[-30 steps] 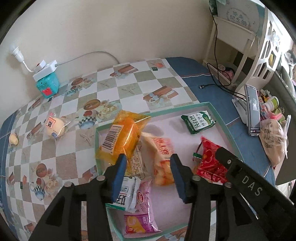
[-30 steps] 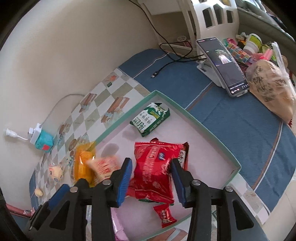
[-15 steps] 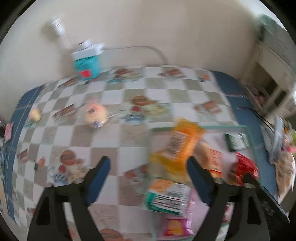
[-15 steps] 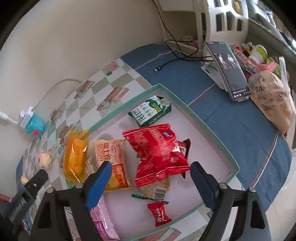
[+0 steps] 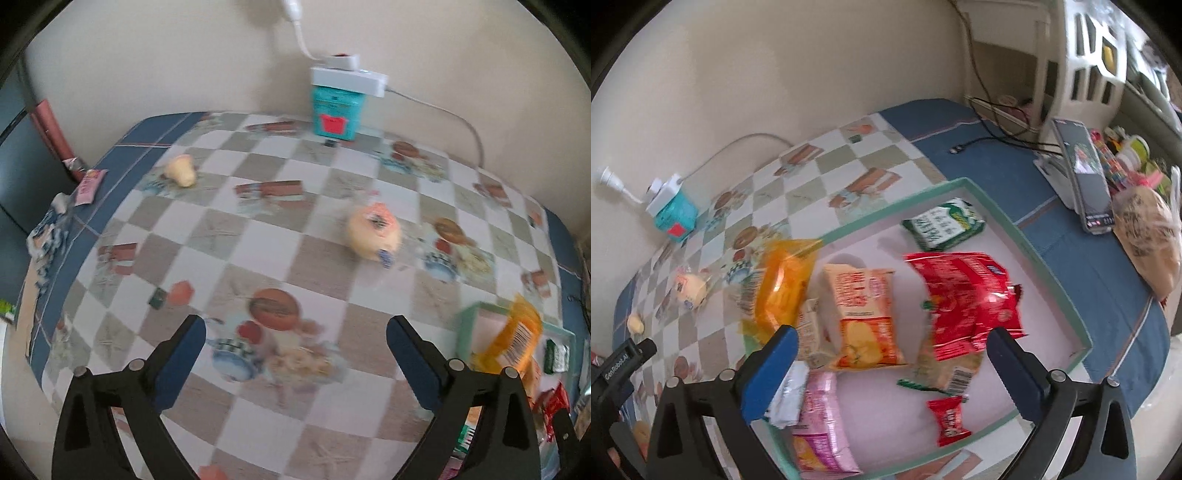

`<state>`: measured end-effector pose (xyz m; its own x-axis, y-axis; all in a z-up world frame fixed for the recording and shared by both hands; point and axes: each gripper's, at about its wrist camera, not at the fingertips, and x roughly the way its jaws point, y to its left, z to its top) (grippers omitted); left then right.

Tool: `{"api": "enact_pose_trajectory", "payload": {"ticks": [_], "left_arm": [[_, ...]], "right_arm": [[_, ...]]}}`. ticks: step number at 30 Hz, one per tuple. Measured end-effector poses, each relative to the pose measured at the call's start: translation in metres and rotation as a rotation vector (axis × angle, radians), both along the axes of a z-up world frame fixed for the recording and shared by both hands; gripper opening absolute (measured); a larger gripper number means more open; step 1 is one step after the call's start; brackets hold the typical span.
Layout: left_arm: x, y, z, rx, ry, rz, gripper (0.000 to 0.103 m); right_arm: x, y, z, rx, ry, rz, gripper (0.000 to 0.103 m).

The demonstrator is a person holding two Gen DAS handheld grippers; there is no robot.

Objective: Organize snacks
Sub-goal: 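Move both tools back toward the wrapped bun and the yellow cup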

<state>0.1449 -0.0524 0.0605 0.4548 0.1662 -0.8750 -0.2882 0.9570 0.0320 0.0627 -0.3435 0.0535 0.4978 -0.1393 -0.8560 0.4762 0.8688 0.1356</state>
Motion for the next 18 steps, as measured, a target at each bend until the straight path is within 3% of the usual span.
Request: {"api": "enact_pose_trajectory", "payload": {"ticks": [18], "left_arm": [[-0.018, 0.107, 0.002, 0.067, 0.011, 0.195, 0.098]], "right_arm": [[0.024, 0.116, 0.012, -0.048, -0.052, 0.219, 0.103]]}}
